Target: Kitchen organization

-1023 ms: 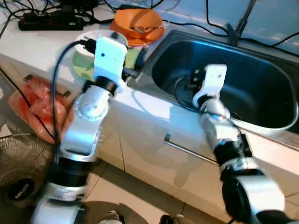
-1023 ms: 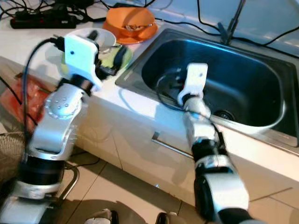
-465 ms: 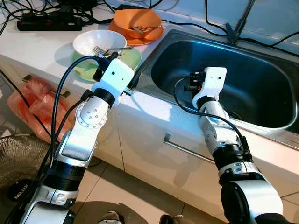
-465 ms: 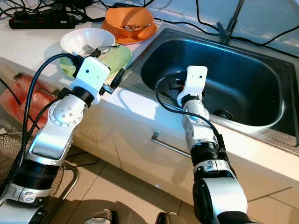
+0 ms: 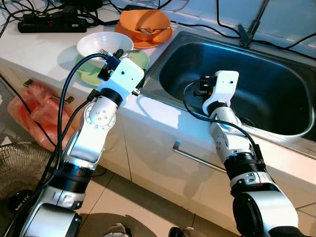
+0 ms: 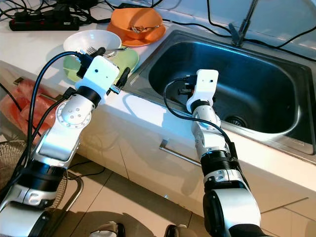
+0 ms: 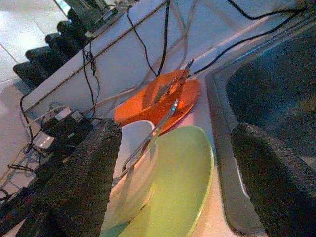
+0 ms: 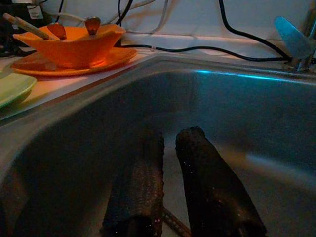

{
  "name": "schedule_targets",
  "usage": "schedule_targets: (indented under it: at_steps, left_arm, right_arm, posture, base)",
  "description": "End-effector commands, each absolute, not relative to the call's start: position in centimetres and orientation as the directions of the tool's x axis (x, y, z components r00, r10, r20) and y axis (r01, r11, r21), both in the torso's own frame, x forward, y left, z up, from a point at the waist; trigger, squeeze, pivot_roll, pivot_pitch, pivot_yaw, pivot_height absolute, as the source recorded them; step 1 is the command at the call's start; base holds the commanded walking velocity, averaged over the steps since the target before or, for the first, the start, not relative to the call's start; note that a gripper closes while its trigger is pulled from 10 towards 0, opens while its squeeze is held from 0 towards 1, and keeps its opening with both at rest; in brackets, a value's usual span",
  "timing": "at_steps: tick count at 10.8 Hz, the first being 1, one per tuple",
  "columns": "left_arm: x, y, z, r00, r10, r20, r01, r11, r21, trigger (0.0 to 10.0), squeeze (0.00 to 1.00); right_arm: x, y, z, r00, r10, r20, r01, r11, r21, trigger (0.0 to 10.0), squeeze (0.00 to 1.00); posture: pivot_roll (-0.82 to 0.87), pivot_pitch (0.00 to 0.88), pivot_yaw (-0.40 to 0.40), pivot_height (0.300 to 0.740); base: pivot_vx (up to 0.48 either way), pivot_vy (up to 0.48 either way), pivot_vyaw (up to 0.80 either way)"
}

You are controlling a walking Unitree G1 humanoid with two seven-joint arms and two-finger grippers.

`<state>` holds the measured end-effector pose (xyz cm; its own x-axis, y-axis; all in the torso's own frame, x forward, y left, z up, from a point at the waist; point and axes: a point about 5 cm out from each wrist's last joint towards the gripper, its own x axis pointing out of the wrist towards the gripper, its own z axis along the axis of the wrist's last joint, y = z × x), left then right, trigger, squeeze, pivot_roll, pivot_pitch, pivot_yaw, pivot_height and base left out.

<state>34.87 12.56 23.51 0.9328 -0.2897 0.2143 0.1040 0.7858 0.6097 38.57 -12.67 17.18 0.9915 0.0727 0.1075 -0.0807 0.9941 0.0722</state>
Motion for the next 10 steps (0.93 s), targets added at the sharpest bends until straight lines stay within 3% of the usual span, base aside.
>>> schedule_targets:
  at_steps: [1, 10]
  left_arm:
    - [35.1, 12.6, 24.3, 0.927, -0.280, 0.248, 0.072, 0.786, 0.614, 10.0, 0.00]
    - [37.7, 12.9, 24.1, 0.952, -0.232, 0.200, 0.044, 0.749, 0.661, 10.0, 0.00]
  right_arm:
    - [38.4, -13.0, 17.1, 0.993, 0.059, 0.106, -0.069, 0.994, 0.090, 10.0, 0.00]
    - [38.4, -13.5, 17.6, 0.992, 0.044, 0.118, -0.055, 0.994, 0.090, 10.0, 0.00]
  posture:
    - [0.10, 0.098, -0.036, 0.740]
    - [0.08, 0.121, -0.032, 0.740]
  base:
    - [0.000, 0.000, 0.00]
    - [0.000, 0.000, 0.00]
